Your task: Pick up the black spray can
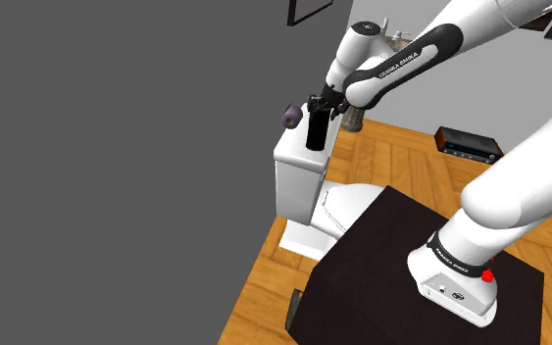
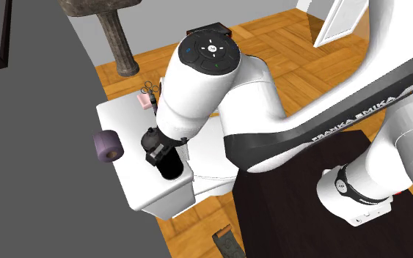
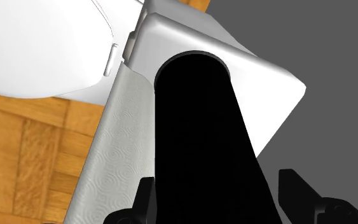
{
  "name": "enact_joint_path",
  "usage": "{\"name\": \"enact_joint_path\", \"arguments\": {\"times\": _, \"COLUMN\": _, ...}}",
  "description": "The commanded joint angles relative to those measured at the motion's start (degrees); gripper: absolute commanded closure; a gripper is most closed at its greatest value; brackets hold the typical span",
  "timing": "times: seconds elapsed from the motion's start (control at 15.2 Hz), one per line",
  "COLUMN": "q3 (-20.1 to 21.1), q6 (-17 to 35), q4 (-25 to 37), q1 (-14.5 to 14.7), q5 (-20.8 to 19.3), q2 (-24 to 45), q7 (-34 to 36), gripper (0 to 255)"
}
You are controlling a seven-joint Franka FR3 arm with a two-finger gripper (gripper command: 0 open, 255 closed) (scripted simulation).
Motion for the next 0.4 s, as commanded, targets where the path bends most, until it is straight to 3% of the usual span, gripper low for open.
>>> {"name": "enact_joint_path", "arguments": {"times": 0.0, "q3": -0.04, "q6": -1.46, "q4": 0.35, "q1": 0.28, "q5": 1.54, "q2": -1.28, "q7": -1.33, "gripper": 255}}
{"name": "enact_joint_path", "arguments": {"times": 0.33, "q3": -0.21, "q6": -3.81, "q4": 1.15, "q1": 0.72, "q5": 3.49, "q2": -2.98, "q7": -3.08, "gripper": 255}}
